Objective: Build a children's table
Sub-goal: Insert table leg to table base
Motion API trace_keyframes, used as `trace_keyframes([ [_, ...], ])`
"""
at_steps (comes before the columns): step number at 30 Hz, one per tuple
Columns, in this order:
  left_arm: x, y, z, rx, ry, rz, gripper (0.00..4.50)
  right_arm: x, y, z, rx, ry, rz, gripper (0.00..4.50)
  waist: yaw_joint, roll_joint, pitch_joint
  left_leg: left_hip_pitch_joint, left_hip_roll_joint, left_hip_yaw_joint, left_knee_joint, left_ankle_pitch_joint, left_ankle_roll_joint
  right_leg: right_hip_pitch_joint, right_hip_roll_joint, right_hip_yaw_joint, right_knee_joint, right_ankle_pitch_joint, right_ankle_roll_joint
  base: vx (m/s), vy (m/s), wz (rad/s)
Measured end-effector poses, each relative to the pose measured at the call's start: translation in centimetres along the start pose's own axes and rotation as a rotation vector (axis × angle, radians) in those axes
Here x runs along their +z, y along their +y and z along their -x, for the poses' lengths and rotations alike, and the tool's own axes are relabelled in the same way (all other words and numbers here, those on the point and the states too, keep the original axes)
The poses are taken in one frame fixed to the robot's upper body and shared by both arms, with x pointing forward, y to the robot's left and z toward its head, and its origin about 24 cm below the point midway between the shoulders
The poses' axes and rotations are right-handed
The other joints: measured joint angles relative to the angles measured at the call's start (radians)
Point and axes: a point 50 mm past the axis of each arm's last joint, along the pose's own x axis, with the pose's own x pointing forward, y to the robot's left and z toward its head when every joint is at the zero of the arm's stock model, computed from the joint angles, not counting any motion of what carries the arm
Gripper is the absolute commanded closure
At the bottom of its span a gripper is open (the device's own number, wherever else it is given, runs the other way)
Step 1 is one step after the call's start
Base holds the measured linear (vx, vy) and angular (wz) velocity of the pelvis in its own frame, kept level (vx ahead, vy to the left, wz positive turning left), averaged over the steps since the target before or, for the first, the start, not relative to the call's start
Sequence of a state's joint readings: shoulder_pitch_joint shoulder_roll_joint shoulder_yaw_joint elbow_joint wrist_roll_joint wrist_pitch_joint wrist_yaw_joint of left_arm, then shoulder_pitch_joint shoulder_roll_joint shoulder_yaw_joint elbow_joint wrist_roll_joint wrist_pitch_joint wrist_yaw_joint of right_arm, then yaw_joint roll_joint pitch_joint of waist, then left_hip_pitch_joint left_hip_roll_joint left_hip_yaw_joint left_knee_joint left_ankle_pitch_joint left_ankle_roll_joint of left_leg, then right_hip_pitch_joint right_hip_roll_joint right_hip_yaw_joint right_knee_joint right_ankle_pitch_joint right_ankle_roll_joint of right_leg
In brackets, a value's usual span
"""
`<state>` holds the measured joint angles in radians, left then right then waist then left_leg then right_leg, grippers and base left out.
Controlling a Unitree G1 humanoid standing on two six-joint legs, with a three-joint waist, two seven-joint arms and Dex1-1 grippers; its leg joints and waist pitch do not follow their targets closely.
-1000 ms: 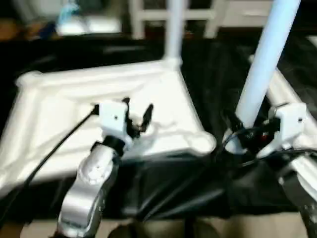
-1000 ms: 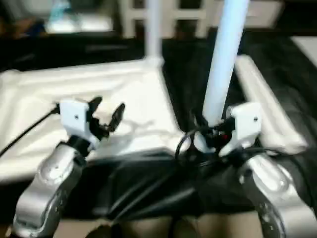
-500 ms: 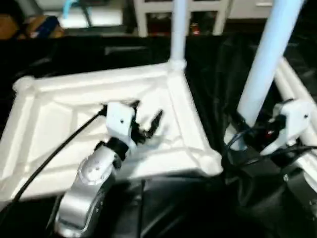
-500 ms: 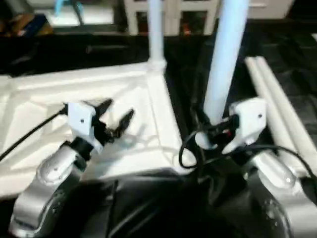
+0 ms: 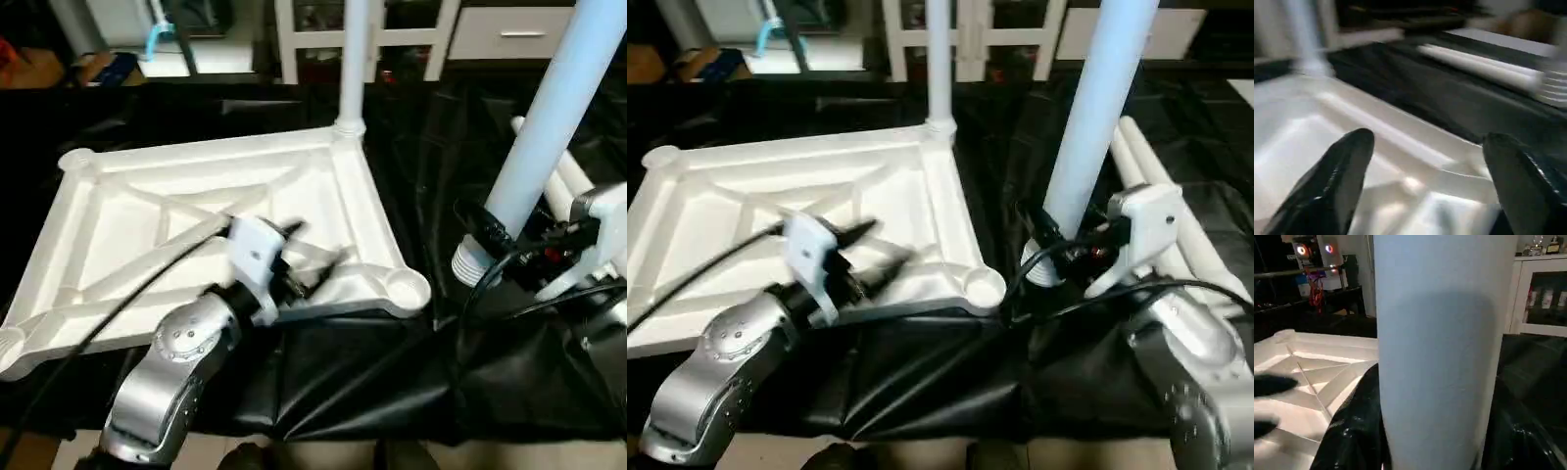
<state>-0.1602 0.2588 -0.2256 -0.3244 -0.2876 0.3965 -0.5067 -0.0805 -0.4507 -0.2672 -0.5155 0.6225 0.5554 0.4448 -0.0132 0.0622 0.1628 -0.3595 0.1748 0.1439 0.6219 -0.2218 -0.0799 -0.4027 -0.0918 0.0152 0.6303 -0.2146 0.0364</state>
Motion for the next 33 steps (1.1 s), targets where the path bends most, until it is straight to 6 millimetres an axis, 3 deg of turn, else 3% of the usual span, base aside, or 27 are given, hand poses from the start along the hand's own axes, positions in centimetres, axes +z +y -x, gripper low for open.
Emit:
trace_keyframes([
  [5, -0.6, -0.3, -0.3, -0.184, 0.054, 0.015, 0.06, 0.3, -1.3, 0.6, 0.184, 0.025, -0.180, 2.64, -0.008, 0.000, -0.001, -0.009, -0.001, 0.001, 0.000, 0.006, 0.009, -0.001, -0.002, 0.000, -0.011, 0.022, -0.012, 0.000, 0.000, 0.00],
  [9, -1.9, -0.1, 0.9, -0.341, 0.185, 0.019, 0.03, 0.5, -2.2, 1.3, 0.300, 0.147, -0.107, 2.64, -0.008, -0.001, -0.001, -0.015, 0.000, 0.002, -0.002, 0.011, 0.018, -0.004, -0.001, -0.002, -0.019, 0.026, -0.011, 0.000, 0.000, 0.00],
  [13, -1.6, 0.9, 0.8, -0.367, 0.237, -0.043, 0.03, 0.5, -2.2, 1.1, 0.371, 0.192, -0.045, 2.64, -0.003, -0.002, -0.002, -0.029, 0.000, 0.002, -0.003, 0.012, 0.022, -0.016, -0.002, -0.004, -0.020, 0.026, -0.012, 0.000, 0.000, 0.00],
  [17, -2.4, 1.8, 0.6, -0.342, 0.288, -0.090, 0.03, 1.1, -2.9, -0.2, 0.332, 0.105, -0.018, 2.64, 0.001, -0.008, 0.000, -0.030, 0.000, 0.004, -0.003, 0.012, 0.024, -0.018, -0.003, -0.004, -0.019, 0.026, -0.012, 0.000, 0.000, 0.00],
  [18, -2.5, 2.0, 0.4, -0.334, 0.295, -0.099, 0.31, 1.3, -2.8, -0.5, 0.329, 0.069, -0.025, 2.64, 0.001, -0.010, 0.001, -0.030, 0.000, 0.004, -0.003, 0.013, 0.025, -0.018, -0.003, -0.004, -0.019, 0.026, -0.012, 0.000, 0.000, 0.00],
  [28, -2.6, 1.7, 0.2, -0.346, 0.311, -0.111, 0.88, 1.4, -2.7, -1.0, 0.261, -0.030, 0.001, 2.64, 0.014, -0.015, 0.004, -0.029, 0.001, 0.012, -0.003, 0.013, 0.025, -0.018, -0.004, -0.002, -0.020, 0.027, -0.014, 0.000, 0.000, 0.00],
  [29, -2.6, 1.6, 0.1, -0.351, 0.314, -0.118, 1.19, 1.4, -2.7, -1.0, 0.259, -0.030, 0.009, 2.64, 0.016, -0.014, 0.004, -0.029, 0.001, 0.012, -0.004, 0.013, 0.025, -0.018, -0.004, -0.002, -0.020, 0.027, -0.014, 0.000, 0.000, 0.00],
  [33, -2.5, 1.2, -0.2, -0.369, 0.334, -0.176, 1.27, 1.1, -2.5, -1.2, 0.262, -0.010, 0.044, 2.64, 0.018, -0.014, 0.004, -0.029, 0.002, 0.012, -0.005, 0.013, 0.025, -0.018, -0.004, -0.002, -0.021, 0.027, -0.014, 0.000, 0.000, 0.00],
])
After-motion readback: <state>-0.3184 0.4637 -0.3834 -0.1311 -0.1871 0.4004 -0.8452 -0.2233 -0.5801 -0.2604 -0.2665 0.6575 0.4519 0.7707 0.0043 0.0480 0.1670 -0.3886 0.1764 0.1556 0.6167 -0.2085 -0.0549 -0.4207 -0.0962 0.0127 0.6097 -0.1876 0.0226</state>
